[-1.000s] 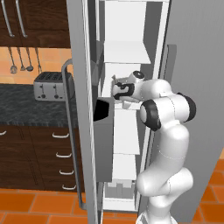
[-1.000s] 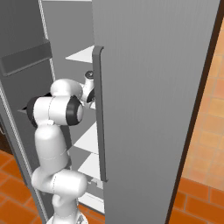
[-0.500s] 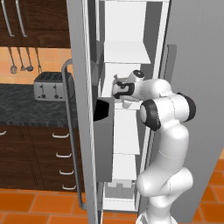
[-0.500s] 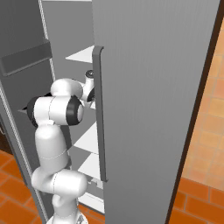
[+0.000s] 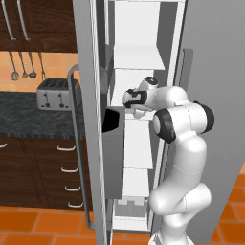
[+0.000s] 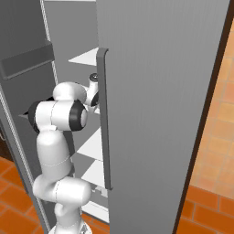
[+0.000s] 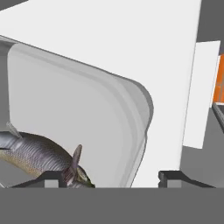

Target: Take the meat container that has the fish and place it on the second highest rack of the freezer. Then take the vegetable container that has the carrot and avocado and place it on the highest rack of the freezer.

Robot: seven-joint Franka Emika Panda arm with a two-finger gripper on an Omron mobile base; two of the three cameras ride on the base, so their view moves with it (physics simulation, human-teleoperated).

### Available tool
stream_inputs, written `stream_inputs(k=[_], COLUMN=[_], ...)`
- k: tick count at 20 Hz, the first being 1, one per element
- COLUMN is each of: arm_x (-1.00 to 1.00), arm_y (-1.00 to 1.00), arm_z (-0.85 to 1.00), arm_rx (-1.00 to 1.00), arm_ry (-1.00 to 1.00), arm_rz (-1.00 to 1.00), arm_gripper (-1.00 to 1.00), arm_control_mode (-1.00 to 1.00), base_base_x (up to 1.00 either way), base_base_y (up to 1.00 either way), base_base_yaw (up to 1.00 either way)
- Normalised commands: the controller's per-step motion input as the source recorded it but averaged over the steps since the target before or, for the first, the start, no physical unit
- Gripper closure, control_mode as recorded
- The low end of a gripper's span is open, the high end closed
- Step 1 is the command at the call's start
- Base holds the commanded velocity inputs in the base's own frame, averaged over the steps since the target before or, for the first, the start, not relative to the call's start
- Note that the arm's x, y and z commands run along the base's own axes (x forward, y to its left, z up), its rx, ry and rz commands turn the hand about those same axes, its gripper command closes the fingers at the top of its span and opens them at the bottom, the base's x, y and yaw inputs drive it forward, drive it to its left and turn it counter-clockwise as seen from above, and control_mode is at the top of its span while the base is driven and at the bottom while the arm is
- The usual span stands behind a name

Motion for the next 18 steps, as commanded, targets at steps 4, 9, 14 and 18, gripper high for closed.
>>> stream_inputs(k=[4,9,14,18], arm_x=[-0.02,-0.30,-0.55,-0.78], arm_y=[0.00,0.00,0.00,0.00], arm_z=[0.00,0.24,0.29,0.04], arm_rx=[0.00,0.00,-0.05,-0.10], arm_ry=[0.00,-0.01,0.01,0.05], arm_rz=[0.00,0.02,0.00,0.00], arm_gripper=[-1.00,-1.00,-1.00,-1.00], arm_control_mode=[-1.00,-1.00,-1.00,-1.00], base_base_x=[0.00,0.00,0.00,0.00], base_base_y=[0.00,0.00,0.00,0.00], base_base_yaw=[0.00,0.00,0.00,0.00])
